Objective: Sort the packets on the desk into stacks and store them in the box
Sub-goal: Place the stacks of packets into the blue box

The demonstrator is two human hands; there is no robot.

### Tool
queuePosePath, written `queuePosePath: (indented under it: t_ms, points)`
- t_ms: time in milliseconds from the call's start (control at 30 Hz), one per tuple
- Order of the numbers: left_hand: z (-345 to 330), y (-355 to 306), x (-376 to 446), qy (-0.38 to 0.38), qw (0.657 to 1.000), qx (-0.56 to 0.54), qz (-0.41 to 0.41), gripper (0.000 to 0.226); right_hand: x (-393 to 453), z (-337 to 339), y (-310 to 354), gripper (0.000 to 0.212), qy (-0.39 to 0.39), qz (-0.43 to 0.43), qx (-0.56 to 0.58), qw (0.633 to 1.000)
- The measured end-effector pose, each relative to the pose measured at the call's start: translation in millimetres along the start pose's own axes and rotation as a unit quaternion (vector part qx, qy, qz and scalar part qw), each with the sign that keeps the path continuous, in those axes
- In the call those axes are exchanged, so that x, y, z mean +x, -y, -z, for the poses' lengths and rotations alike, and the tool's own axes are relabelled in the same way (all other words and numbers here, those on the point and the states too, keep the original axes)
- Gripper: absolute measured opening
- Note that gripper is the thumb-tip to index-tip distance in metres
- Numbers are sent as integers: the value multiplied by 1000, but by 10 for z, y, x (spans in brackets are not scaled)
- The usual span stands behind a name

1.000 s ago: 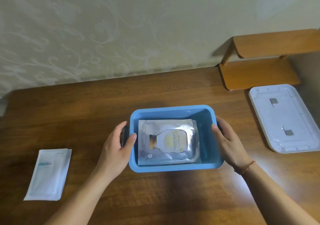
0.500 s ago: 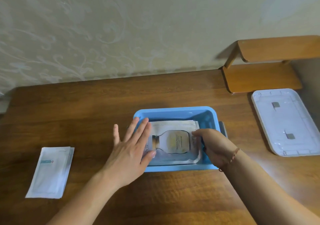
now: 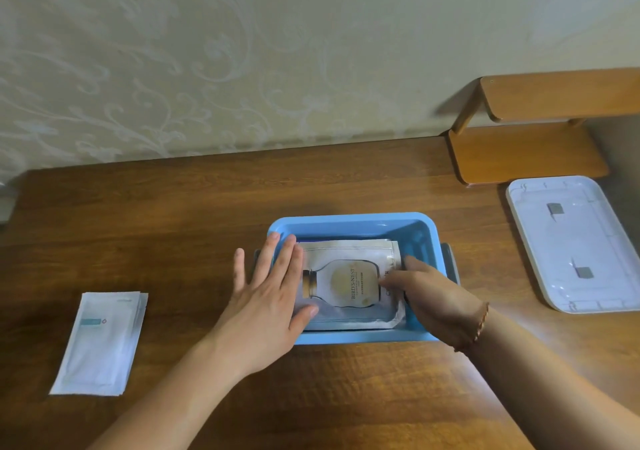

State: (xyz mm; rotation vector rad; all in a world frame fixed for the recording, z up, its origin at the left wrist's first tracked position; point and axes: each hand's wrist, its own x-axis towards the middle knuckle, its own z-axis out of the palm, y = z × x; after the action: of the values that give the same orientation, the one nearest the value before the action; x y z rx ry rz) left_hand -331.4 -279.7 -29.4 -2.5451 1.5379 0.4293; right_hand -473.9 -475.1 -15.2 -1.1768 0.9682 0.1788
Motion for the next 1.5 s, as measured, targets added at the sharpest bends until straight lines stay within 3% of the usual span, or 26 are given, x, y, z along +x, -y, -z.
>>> queuePosePath:
  t_ms: [133,300,333,433,533,633,667,733,800,867,933,1033,1233,1367,1500]
  points:
    - [17,23,-17,2,1000,5,-6,85,-91,54,-25,19,-65,72,-79,992]
    - [60,27,-24,4,1000,-15,-1,87,-204,108,-2,23,-71,125,-160,977]
    - [72,17,-17,6,1000,-23,2,87,-218,116,1,28,-70,131,-179,973]
    - [121,8,-24,-10,998,-63,-6,89,-266,119,-11,75,-74,135,-225,962]
    - [146,153,-136,-81,982,-169,-8,84,-349,60,-16,86,-105,190,-226,950]
    - [15,622,-327,-206,937,-258,113,70,-529,-167,54,57,-174,311,-201,912]
    - [-91,852,-418,-224,916,-275,187,67,-596,-311,78,48,-184,354,-173,900]
    - [-331,1326,-651,-204,871,-287,343,64,-693,-703,38,37,-134,410,-123,894]
    - [-576,1714,-939,-162,819,-299,463,61,-680,-1181,-95,41,6,365,-65,929]
    - [-783,2012,-1259,-129,775,-311,535,62,-523,-1760,-235,51,169,197,-1,966]
    - [-928,2207,-1484,-115,740,-350,563,65,-229,-2299,-386,68,225,15,-1,974]
    - [-1004,2306,-1560,-113,708,-418,558,64,224,-2943,-542,65,178,-91,-23,980]
    - [-1117,2306,-1483,-118,716,-432,536,59,762,-3699,-672,23,107,-159,-48,980]
    - [-1174,2213,-1508,-123,689,-450,555,56,815,-3913,-677,27,80,-163,-86,980]
    - [-1179,2075,-1558,-156,662,-512,525,33,675,-3939,-678,61,79,-86,-212,970]
